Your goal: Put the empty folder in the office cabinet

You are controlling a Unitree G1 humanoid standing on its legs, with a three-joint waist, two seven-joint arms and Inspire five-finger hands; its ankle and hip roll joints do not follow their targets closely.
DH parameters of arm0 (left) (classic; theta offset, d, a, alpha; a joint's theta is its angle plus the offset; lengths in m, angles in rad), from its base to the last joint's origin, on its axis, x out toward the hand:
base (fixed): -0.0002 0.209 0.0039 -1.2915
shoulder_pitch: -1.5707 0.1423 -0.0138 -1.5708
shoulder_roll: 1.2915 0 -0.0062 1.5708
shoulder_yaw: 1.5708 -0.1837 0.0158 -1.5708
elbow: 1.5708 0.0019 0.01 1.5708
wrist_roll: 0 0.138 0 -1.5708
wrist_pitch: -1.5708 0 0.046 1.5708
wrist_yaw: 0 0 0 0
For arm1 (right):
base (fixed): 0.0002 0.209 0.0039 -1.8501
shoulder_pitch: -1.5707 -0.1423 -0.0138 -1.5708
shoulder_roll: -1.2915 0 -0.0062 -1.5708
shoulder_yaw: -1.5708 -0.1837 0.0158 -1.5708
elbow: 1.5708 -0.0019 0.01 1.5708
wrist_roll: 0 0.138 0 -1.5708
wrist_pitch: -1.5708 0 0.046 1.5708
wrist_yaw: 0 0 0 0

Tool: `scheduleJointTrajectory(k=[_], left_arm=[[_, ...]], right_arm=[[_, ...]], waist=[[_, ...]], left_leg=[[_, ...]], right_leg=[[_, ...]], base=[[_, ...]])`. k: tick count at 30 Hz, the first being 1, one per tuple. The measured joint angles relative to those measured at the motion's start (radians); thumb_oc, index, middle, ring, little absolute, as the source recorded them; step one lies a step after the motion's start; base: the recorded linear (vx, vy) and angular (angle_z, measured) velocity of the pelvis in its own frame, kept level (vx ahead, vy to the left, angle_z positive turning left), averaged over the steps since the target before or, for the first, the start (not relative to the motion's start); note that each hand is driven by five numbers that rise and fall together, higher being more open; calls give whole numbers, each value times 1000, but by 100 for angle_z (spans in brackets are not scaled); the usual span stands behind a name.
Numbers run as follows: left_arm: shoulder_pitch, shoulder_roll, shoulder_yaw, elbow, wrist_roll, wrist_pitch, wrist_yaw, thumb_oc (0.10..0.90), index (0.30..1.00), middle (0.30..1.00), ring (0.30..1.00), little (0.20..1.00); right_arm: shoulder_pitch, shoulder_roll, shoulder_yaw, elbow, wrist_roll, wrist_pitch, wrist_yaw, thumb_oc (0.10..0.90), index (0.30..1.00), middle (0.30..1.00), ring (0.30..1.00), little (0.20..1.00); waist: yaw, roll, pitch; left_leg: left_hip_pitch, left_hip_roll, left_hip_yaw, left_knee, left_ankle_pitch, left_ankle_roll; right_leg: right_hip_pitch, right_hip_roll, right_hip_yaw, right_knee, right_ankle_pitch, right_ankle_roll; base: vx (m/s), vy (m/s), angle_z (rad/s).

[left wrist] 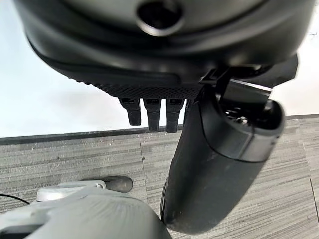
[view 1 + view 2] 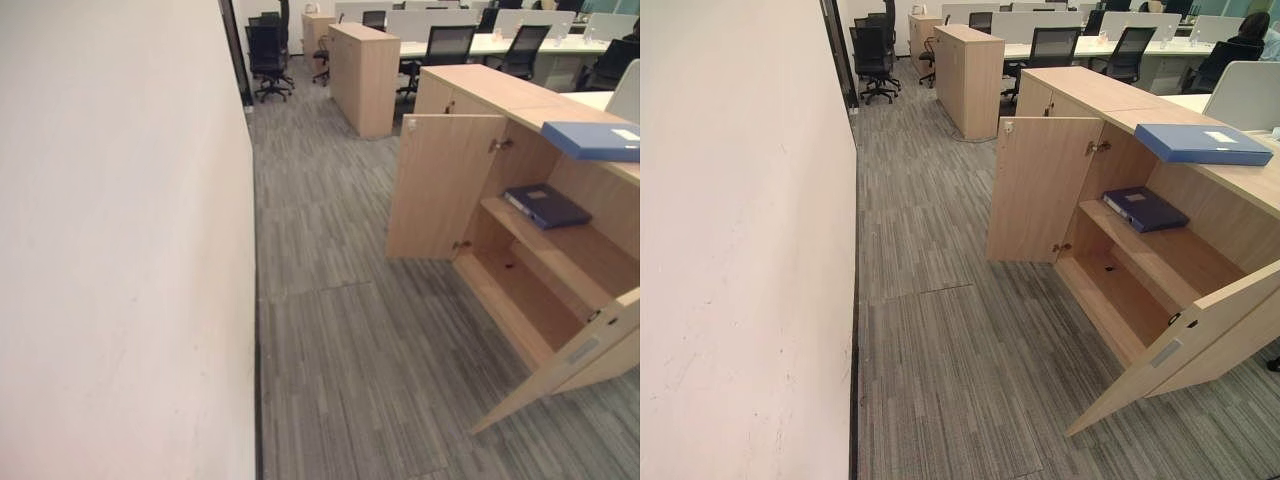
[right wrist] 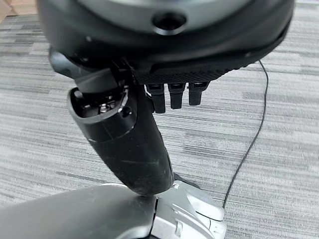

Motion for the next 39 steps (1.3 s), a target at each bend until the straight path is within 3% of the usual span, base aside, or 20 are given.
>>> scheduleJointTrajectory(k=[7, 24, 25, 26, 28, 30, 31, 34, 36, 37, 39], left_arm=[[2, 0, 1, 0, 0, 1, -2, 800, 900, 900, 900, 900], [-32, 4, -4, 7, -1, 5, -7, 800, 900, 900, 900, 900], [-47, 9, 1, 13, -1, 6, -8, 800, 900, 900, 900, 900], [-79, 26, 7, 15, -4, -1, -11, 800, 900, 900, 900, 900], [-123, 41, 37, 15, -5, -9, -13, 800, 900, 900, 900, 900], [-133, 41, 37, 24, -5, -7, -12, 800, 900, 900, 900, 900], [-143, 37, 36, 36, -4, -4, -11, 800, 900, 900, 900, 900], [-125, 35, 36, 45, -4, -1, -13, 800, 900, 900, 900, 900], [-119, 32, 36, 58, -3, -1, -13, 800, 900, 900, 900, 900], [-125, 27, 37, 66, -3, 2, -13, 800, 900, 900, 900, 900], [-82, 21, 35, 86, -1, 19, -27, 800, 900, 900, 900, 900]], right_arm=[[1, 7, -28, 24, 94, 0, 8, 800, 900, 900, 900, 900], [-9, -1, -27, 34, 98, -1, 41, 800, 900, 900, 900, 900], [-20, 0, -29, 36, 102, -1, 42, 800, 900, 900, 900, 900], [-41, 10, -30, 39, 116, -2, 44, 800, 900, 900, 900, 900], [-51, 13, -34, 41, 117, -1, 53, 800, 900, 900, 900, 900], [-74, 7, -33, 52, 117, 0, 57, 800, 900, 900, 900, 900], [-83, 5, -30, 70, 117, -3, 58, 800, 900, 900, 900, 900], [-81, 3, -30, 72, 117, 7, 60, 800, 900, 900, 900, 900], [-82, -9, -35, 73, 117, 13, 60, 800, 900, 900, 900, 900], [-88, -19, -41, 72, 117, 12, 60, 800, 900, 900, 900, 900], [-74, -28, -52, 74, 117, 10, 59, 800, 900, 900, 900, 900]], waist=[[0, 0, 0], [1, 3, 6], [3, -3, 29], [9, -32, 63], [33, -63, 99], [43, -63, 111], [45, -68, 118], [55, -58, 127], [59, -30, 131], [62, -5, 152], [83, 4, 155]], left_leg=[[6, 0, -4, 0, -2, -2], [-61, 1, -47, 34, -2, -18], [-89, -1, -51, 90, -12, -38], [-171, -18, -50, 238, -23, -76], [-287, -32, -48, 439, -3, -125], [-347, -26, -41, 539, 12, -132], [-377, -16, -19, 573, -6, -116], [-372, 36, -5, 309, 13, -97], [-372, 81, -2, 56, 83, -130], [-377, 103, 0, -5, 101, -144], [-384, 132, 12, 1, 110, -150]], right_leg=[[7, 0, -6, 0, -2, -1], [-28, 1, -43, 15, -16, -5], [-37, 8, -47, 33, -32, -16], [-63, -13, -45, 69, -50, -39], [-85, -30, -36, 108, -72, -58], [-77, -30, -32, 123, -82, -85], [-70, -35, -34, 115, -83, -97], [-30, -36, -47, 63, -81, -98], [-4, -14, -46, 22, -83, -96], [33, -9, -42, 4, -83, -95], [82, -24, -33, 0, -105, -62]], base=[[0, 0, 0], [39, -47, 8], [21, -85, 30], [20, -93, 31], [71, -78, 21], [199, -44, 2], [258, 29, -7], [395, 125, 5], [282, 108, 24], [268, 121, 11], [514, 252, -18]])
